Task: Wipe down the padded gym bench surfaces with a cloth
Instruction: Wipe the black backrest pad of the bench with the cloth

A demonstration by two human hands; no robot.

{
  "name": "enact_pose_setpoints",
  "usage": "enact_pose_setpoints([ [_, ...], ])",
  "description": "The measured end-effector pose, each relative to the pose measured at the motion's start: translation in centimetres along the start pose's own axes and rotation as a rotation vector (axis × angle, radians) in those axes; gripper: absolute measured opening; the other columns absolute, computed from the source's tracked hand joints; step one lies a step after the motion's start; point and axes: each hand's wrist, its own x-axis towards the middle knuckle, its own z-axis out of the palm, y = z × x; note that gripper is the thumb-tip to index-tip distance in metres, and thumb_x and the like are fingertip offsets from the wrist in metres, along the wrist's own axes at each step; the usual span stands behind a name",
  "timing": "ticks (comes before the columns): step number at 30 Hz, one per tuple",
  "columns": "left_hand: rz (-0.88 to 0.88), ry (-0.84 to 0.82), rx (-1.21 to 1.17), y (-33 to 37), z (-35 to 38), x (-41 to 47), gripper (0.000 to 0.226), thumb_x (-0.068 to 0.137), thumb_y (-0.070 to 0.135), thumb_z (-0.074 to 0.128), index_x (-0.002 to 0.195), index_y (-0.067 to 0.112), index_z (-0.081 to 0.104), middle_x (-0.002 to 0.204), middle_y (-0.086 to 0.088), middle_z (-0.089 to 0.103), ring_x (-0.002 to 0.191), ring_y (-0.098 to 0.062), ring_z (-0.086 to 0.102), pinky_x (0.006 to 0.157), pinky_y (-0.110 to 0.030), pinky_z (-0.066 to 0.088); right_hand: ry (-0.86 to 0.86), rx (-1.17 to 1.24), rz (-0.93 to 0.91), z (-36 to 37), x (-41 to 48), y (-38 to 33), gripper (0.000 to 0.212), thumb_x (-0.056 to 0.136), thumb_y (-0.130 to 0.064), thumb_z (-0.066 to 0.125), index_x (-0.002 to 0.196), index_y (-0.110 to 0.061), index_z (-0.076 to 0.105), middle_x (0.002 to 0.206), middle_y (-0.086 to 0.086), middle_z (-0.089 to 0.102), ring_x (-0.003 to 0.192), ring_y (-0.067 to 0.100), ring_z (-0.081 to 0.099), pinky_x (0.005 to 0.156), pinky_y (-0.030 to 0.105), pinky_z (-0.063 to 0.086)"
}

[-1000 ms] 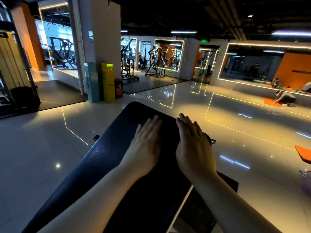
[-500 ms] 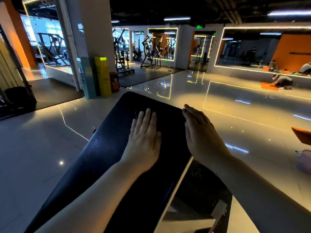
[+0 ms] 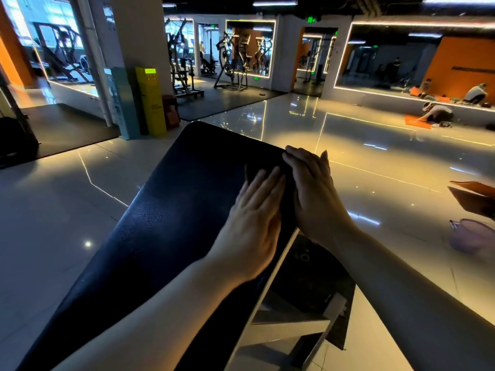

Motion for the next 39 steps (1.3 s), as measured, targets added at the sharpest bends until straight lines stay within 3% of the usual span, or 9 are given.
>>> enact_pose_setpoints([
  [3, 0.007, -0.025, 0.039, -1.5, -0.7, -1.1, 0.054, 0.106, 0.035, 0.025, 0.157, 0.031, 0.006, 0.164, 0.016, -0.004, 0.148, 0.003, -0.014, 0.123, -0.026, -0.008, 0.002, 0.02, -0.001, -0.2, -0.1, 0.1, 0.055, 0.097, -0.02, 0.034, 0.148, 0.0, 0.041, 0.154, 0.013, 0.039, 0.149, 0.026, 0.028, 0.126, 0.044, -0.003],
  [8, -0.21, 0.062, 0.022, -3.5, -0.9, 1.2, 0.058, 0.104, 0.032, 0.021, 0.158, 0.022, 0.004, 0.165, 0.006, -0.01, 0.15, -0.005, -0.015, 0.125, -0.035, -0.006, 0.026, 0.014, 0.033, 0.0, -0.1, -0.4, 0.05, 0.099, -0.013, 0.041, 0.148, -0.002, 0.041, 0.153, 0.011, 0.04, 0.148, 0.024, 0.027, 0.126, 0.045, -0.003],
  [12, -0.023, 0.04, -0.013, -0.7, 0.2, -2.0, 0.053, 0.102, 0.031, 0.03, 0.153, 0.028, 0.02, 0.163, 0.013, 0.007, 0.15, 0.001, -0.004, 0.124, -0.028, -0.003, 0.026, 0.012, 0.011, -0.1, -0.2, -0.4, 0.053, 0.097, -0.012, 0.04, 0.148, -0.001, 0.04, 0.154, 0.012, 0.039, 0.149, 0.024, 0.025, 0.126, 0.042, -0.005],
  [16, -0.048, 0.071, 0.056, -2.5, -0.9, -3.8, 0.049, 0.095, 0.032, 0.032, 0.143, 0.028, 0.042, 0.158, 0.015, 0.029, 0.148, 0.003, 0.008, 0.123, -0.033, 0.007, 0.054, 0.001, 0.017, 0.1, -0.2, -0.4, 0.05, 0.099, -0.008, 0.044, 0.149, -0.003, 0.04, 0.153, 0.011, 0.041, 0.149, 0.024, 0.027, 0.126, 0.039, -0.003],
  [20, -0.251, 0.148, -0.034, -2.6, -0.9, -2.2, 0.056, 0.101, 0.029, 0.032, 0.156, 0.025, 0.022, 0.162, 0.017, 0.009, 0.142, 0.015, -0.011, 0.122, -0.027, -0.003, 0.057, 0.011, 0.032, 0.3, -0.3, -0.5, 0.049, 0.099, -0.01, 0.04, 0.148, -0.002, 0.042, 0.152, 0.011, 0.042, 0.148, 0.026, 0.029, 0.126, 0.041, 0.0],
  [26, 0.028, -0.091, 0.06, -1.1, -0.5, -5.5, 0.056, 0.104, 0.034, 0.029, 0.156, 0.035, 0.008, 0.164, 0.019, -0.003, 0.15, 0.001, -0.008, 0.124, -0.033, 0.003, 0.063, 0.007, 0.026, 0.3, -0.3, -0.4, 0.049, 0.099, -0.011, 0.039, 0.147, -0.002, 0.043, 0.152, 0.011, 0.043, 0.148, 0.025, 0.03, 0.126, 0.043, 0.003],
  [30, -0.214, 0.044, -0.017, -3.6, -1.0, -3.7, 0.055, 0.105, 0.033, 0.024, 0.158, 0.032, 0.005, 0.164, 0.019, -0.008, 0.149, 0.0, -0.014, 0.125, -0.039, 0.001, 0.073, 0.027, 0.032, 0.3, -0.3, -0.5, 0.047, 0.1, -0.009, 0.041, 0.146, -0.002, 0.045, 0.151, 0.011, 0.044, 0.147, 0.026, 0.031, 0.126, 0.043, 0.002],
  [36, 0.044, -0.102, 0.094, -0.7, -1.0, -6.3, 0.058, 0.104, 0.031, 0.028, 0.154, 0.039, 0.0, 0.16, 0.026, -0.015, 0.145, 0.006, -0.021, 0.114, -0.015, -0.021, 0.065, 0.017, 0.028, 0.4, -0.4, -0.4, 0.05, 0.099, -0.016, 0.034, 0.146, -0.003, 0.045, 0.151, 0.011, 0.044, 0.147, 0.026, 0.031, 0.126, 0.045, 0.006],
  [39, -0.127, -0.043, 0.058, -4.2, -1.7, -5.0, 0.061, 0.104, 0.026, 0.033, 0.154, 0.04, 0.002, 0.161, 0.025, -0.013, 0.145, 0.006, -0.02, 0.121, -0.025, -0.014, 0.061, 0.038, 0.033, 0.3, -0.4, -0.4, 0.049, 0.099, -0.01, 0.039, 0.147, -0.003, 0.044, 0.152, 0.012, 0.043, 0.148, 0.027, 0.029, 0.126, 0.046, 0.005],
])
